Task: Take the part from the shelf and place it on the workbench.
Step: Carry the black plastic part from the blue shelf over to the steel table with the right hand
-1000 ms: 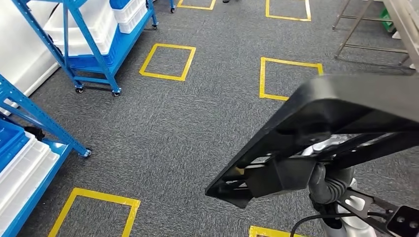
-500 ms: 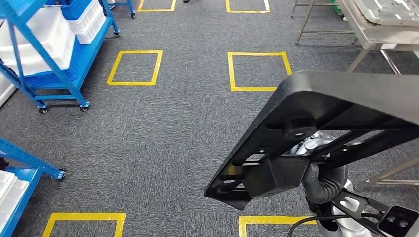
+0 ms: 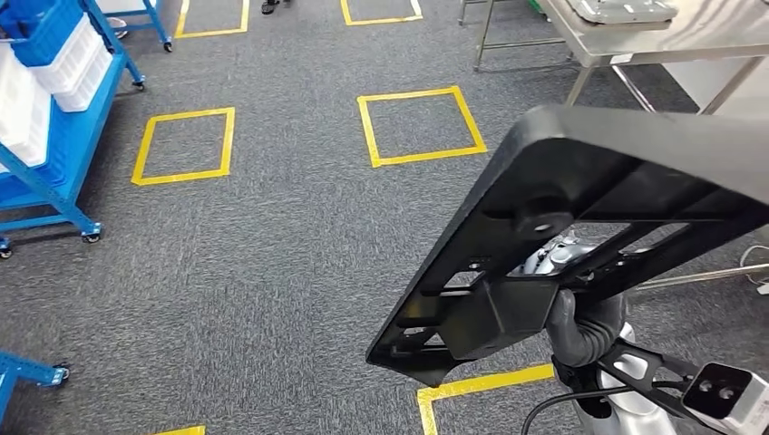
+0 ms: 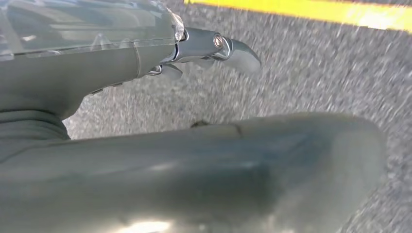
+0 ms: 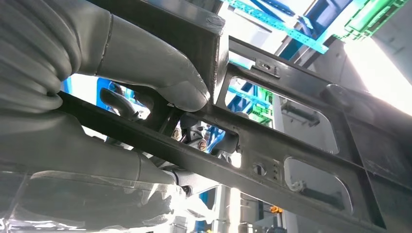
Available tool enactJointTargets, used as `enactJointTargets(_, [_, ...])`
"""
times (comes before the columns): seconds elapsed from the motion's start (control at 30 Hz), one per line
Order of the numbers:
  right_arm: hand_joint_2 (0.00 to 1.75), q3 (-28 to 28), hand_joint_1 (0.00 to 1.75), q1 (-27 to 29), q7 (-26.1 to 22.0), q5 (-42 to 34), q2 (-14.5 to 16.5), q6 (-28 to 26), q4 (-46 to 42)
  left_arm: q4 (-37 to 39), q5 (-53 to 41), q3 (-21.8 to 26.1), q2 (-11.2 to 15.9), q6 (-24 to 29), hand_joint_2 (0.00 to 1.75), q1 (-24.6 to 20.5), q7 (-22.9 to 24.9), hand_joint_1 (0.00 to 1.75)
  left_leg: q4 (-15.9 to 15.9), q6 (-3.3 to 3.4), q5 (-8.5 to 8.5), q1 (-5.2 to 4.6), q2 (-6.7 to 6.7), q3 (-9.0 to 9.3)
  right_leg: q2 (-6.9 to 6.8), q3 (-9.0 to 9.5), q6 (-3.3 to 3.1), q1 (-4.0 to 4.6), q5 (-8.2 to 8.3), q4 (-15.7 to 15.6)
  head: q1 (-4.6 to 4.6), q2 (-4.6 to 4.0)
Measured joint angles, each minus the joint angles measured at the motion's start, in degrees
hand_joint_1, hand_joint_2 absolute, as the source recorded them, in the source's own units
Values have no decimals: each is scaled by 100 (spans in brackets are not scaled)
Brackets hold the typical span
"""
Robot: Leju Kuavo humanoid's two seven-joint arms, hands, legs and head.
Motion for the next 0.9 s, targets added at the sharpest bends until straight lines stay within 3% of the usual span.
enactJointTargets(0.07, [175, 11, 175, -13, 0, 37, 8, -6, 3, 0, 5, 18, -8, -5, 0, -19, -24, 0, -94, 63, 63, 23, 146, 32, -245, -96, 50, 22, -121, 170, 1, 1])
enactJointTargets(0.13, [175, 31, 175, -34, 0, 78, 22, -32, 16, 0, 6, 40, -12, -7, 0, -7, -50, 0, -134, 99, 86, 19, 298, 42, -593, -380, 79, 26, -459, 766, 1, 0])
enactJointTargets(0.2, [175, 56, 175, -33, 0, 100, 32, -69, 46, 0, 5, 52, -12, -3, 0, 18, -64, 0, -125, 108, 77, 6, 455, 36, -700, -679, 114, -4, -702, 1404, 0, -1])
enactJointTargets(0.23, [175, 67, 175, -30, 0, 104, 33, -84, 61, 0, 4, 54, -12, -2, 0, 21, -67, 0, -118, 107, 70, 4, 531, 35, -724, -711, 129, -18, -680, 1489, 0, -1])
enactJointTargets(0.27, [175, 77, 175, -28, 0, 107, 33, -96, 73, 0, 3, 55, -12, -3, 0, 18, -69, 0, -108, 99, 60, 4, 603, 34, -756, -637, 140, -30, -565, 1368, 0, -1])
enactJointTargets(0.3, [175, 85, 175, -28, 0, 109, 33, -102, 80, 0, 1, 55, -12, -6, 0, 11, -72, 0, -91, 86, 44, 5, 667, 37, -832, -446, 142, -37, -381, 1032, 0, 0])
enactJointTargets(0.37, [175, 104, 175, -34, 0, 111, 33, -110, 80, 0, -4, 55, -11, -12, 0, 1, -75, 0, -40, 36, -5, -17, 773, 41, -1097, -48, 110, -9, -140, 295, -1, -1])
enactJointTargets(0.43, [175, 130, 175, -39, 0, 110, 34, -123, 79, 0, -7, 55, -10, -14, 0, 1, -75, 0, -5, -27, -46, -49, 873, 46, -1201, 80, 55, 33, -109, 14, -1, -1])
enactJointTargets(0.5, [175, 149, 175, -35, 0, 111, 35, -134, 79, 0, -10, 55, -10, -17, 0, -7, -74, 0, -3, -87, -73, -55, 981, 64, -1056, 56, -3, 36, -86, 8, 0, -1])
enactJointTargets(0.57, [175, 168, 175, -44, 0, 114, 35, -138, 80, 0, -19, 55, -14, -30, 0, -22, -76, 0, 169, -151, -230, -28, 845, 22, -933, 58, -72, 13, -51, -28, -1, 0])
enactJointTargets(0.63, [175, 196, 175, -64, 0, 125, 33, -150, 85, 0, -31, 55, -19, -43, 0, -17, -80, 0, 779, -199, -603, -2, 533, -226, -818, 52, -120, -2, -24, -47, -1, 1])
enactJointTargets(0.67, [175, 213, 175, -70, 0, 132, 31, -162, 94, 0, -36, 55, -20, -45, 0, -5, -81, 0, 1188, -212, -796, 1, 438, -412, -748, 42, -132, 1, -18, -46, -1, 0])
enactJointTargets(0.7, [175, 228, 175, -70, 0, 139, 30, -172, 105, 0, -37, 55, -20, -45, 0, 9, -81, 0, 1519, -219, -911, 1, 396, -568, -673, 36, -138, 6, -13, -44, 0, -1])
enactJointTargets(0.73, [175, 243, 175, -70, 0, 146, 28, -180, 117, 0, -37, 55, -21, -46, 0, 18, -82, 0, 1676, -220, -916, 2, 380, -649, -594, 31, -138, 10, -9, -39, 0, -1])
enactJointTargets(0.77, [175, 257, 175, -70, 0, 150, 28, -183, 126, 0, -37, 55, -22, -46, 0, 22, -82, 0, 1611, -212, -807, 2, 371, -629, -515, 31, -136, 12, -6, -32, 0, -1])
enactJointTargets(0.8, [175, 268, 175, -72, 0, 154, 28, -189, 131, 0, -37, 55, -22, -47, 0, 19, -85, 0, 1305, -197, -599, 6, 339, -497, -439, 32, -130, 13, -4, -23, 0, -1])
enactJointTargets(0.87, [175, 286, 175, -85, 0, 157, 28, -208, 133, 0, -37, 55, -20, -48, 0, 12, -92, 0, 486, -146, -223, 21, 109, -142, -297, 20, -99, 14, -2, 6, 0, -1])
enactJointTargets(0.9, [175, 294, 175, -96, 0, 157, 28, -223, 136, 0, -37, 55, -18, -47, 0, 11, -95, 0, 206, -119, -130, 24, 4, -23, -228, 4, -68, 14, 6, 17, -1, 0])
